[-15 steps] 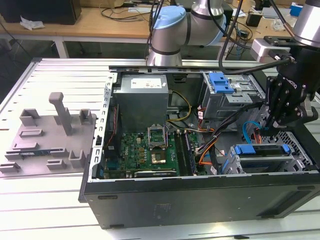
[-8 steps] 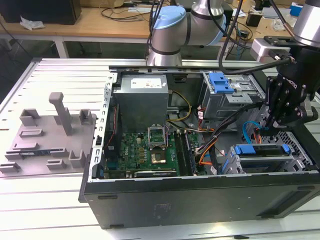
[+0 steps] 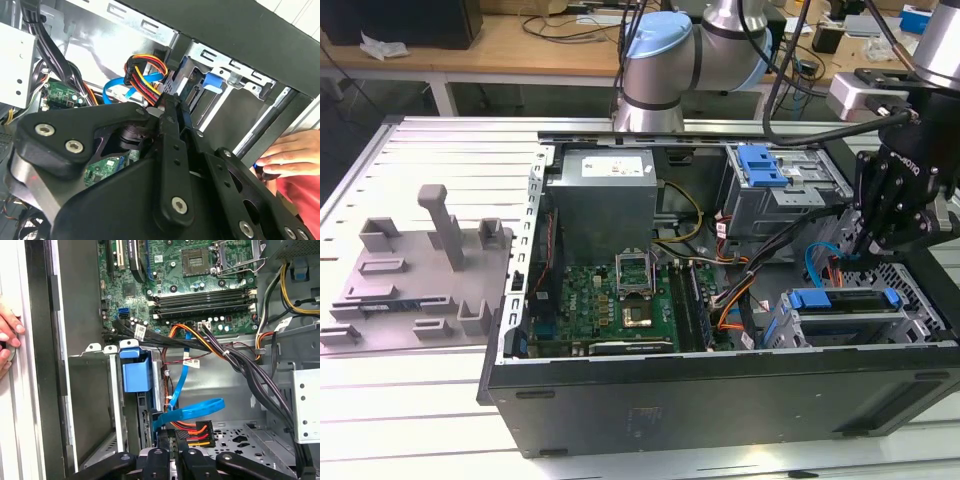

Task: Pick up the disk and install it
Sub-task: 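Insert the first disk wire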

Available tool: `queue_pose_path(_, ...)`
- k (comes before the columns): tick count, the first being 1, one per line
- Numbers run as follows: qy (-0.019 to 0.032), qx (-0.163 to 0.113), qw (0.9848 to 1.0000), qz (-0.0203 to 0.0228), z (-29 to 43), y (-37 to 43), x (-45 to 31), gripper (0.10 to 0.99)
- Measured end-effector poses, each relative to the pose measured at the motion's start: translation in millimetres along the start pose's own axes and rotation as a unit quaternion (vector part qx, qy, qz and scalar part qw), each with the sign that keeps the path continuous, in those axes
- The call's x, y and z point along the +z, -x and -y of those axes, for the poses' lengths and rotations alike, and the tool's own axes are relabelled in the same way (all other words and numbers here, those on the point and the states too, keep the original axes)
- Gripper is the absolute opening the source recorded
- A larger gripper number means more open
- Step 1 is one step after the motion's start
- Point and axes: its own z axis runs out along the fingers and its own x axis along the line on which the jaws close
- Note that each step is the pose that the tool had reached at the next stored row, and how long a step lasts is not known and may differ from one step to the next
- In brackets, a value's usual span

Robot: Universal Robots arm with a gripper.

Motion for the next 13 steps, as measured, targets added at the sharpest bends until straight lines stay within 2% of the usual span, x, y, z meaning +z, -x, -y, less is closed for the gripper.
queue_pose_path(5, 0.0051, -0.002, 1.0000, -0.0005, 2.6, -0.5, -1.0, 0.165)
queue_pose_path(9, 0.0124, -0.006, 0.9999, -0.0012, 4.6, -1.5, -4.0, 0.165)
queue_pose_path(13, 0.0139, -0.011, 0.9998, -0.0014, 8.8, -3.3, -5.2, 0.165)
